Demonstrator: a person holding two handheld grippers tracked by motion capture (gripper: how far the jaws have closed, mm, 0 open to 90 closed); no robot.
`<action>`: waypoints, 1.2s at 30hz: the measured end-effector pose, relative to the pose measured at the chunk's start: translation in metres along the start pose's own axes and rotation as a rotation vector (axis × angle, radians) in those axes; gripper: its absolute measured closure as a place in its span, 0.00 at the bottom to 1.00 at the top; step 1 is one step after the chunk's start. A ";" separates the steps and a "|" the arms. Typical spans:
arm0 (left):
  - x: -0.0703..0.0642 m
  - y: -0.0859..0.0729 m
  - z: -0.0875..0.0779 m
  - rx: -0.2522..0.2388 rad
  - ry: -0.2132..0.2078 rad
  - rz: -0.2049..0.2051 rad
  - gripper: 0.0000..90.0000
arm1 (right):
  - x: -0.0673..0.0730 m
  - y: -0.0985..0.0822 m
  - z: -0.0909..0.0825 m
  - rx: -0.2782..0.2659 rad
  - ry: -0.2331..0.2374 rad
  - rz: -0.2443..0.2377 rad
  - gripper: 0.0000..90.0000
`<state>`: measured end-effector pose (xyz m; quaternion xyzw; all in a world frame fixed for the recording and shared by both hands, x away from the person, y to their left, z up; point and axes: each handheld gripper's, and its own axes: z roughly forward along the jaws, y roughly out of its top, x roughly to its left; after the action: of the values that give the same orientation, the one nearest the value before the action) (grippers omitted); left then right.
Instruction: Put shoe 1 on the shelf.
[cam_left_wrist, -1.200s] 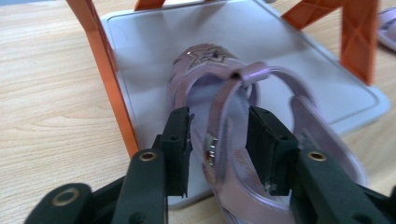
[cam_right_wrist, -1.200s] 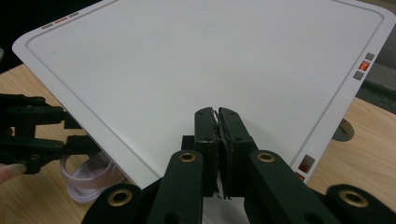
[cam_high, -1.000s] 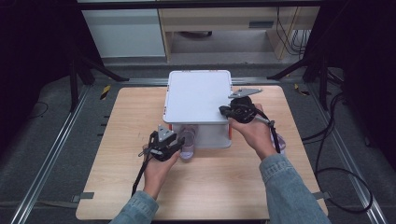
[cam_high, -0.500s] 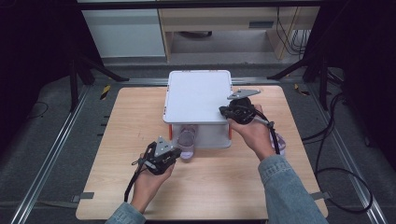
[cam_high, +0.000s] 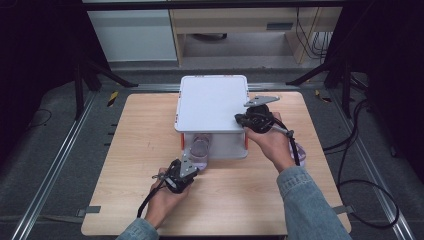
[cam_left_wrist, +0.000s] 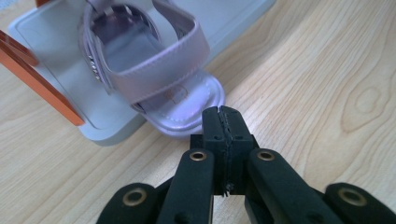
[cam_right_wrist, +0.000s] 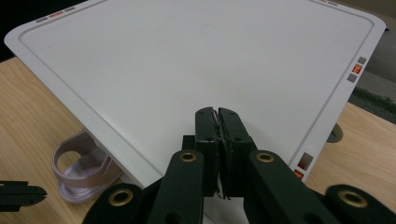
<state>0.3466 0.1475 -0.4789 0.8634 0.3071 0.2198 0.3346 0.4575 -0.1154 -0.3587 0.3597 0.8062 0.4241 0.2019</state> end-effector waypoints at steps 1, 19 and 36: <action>0.000 0.000 0.002 0.003 0.000 0.008 0.99 | 0.000 0.000 0.000 0.000 0.001 0.000 0.97; 0.003 0.006 0.023 0.031 0.040 0.057 0.99 | -0.001 -0.001 0.000 -0.006 0.009 -0.006 0.97; 0.022 0.016 0.043 0.027 0.073 0.018 0.99 | -0.002 -0.002 0.000 -0.013 0.016 -0.009 0.98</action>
<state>0.3936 0.1342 -0.4929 0.8620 0.3143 0.2497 0.3094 0.4582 -0.1178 -0.3605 0.3513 0.8066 0.4312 0.1999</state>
